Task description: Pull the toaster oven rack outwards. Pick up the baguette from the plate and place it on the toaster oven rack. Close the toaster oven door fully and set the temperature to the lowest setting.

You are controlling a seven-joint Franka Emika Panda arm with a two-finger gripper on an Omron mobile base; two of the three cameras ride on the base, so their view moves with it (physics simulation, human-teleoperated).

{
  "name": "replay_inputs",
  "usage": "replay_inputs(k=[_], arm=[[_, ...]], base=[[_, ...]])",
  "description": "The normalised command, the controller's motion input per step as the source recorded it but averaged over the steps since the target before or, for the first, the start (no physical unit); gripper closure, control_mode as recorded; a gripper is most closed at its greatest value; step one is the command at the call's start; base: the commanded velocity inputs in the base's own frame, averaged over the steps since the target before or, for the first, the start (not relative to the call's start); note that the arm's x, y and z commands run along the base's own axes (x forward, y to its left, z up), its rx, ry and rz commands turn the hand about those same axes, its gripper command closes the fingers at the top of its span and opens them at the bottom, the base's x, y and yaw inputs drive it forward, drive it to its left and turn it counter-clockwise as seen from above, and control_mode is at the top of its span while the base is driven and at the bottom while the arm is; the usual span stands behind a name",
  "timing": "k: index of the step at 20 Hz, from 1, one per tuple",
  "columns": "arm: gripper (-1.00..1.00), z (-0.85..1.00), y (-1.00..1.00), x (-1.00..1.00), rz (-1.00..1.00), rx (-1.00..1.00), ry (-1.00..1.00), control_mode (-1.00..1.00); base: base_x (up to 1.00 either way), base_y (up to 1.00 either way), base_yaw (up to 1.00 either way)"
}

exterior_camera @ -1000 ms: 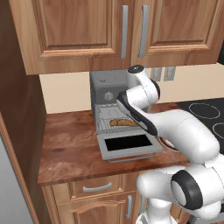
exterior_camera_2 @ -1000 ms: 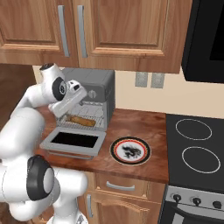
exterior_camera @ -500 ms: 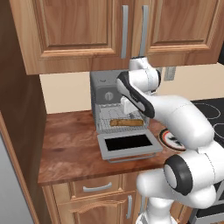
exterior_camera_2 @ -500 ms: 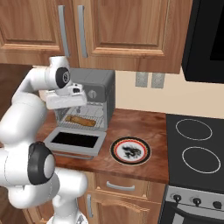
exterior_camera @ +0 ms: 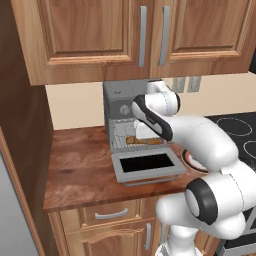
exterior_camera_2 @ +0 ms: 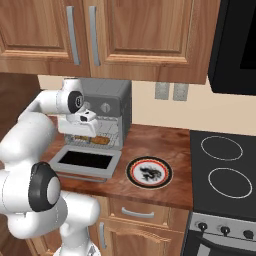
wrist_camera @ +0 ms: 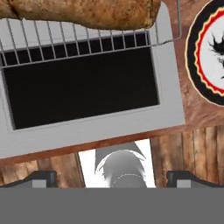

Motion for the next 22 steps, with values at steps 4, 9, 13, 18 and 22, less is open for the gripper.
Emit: replay_inputs(k=[4, 9, 13, 18, 22], arm=[[-1.00, -0.54, 0.05, 0.00, -0.14, -0.08, 0.00, -1.00], [-1.00, -0.25, 0.00, 0.00, -0.02, -0.07, 0.00, -1.00], [-1.00, -0.09, 0.00, 0.09, 0.00, 0.00, 0.00, -1.00], [-1.00, -0.28, 0.00, 0.24, 0.00, 0.00, -0.01, -1.00], [-1.00, -0.46, 0.00, 0.16, -0.03, 0.00, -0.05, -1.00]], base=[[0.00, 0.00, 0.00], [0.00, 0.00, 0.00], [0.00, 0.00, 0.00], [0.00, 0.00, 0.00], [0.00, 0.00, 0.00]])
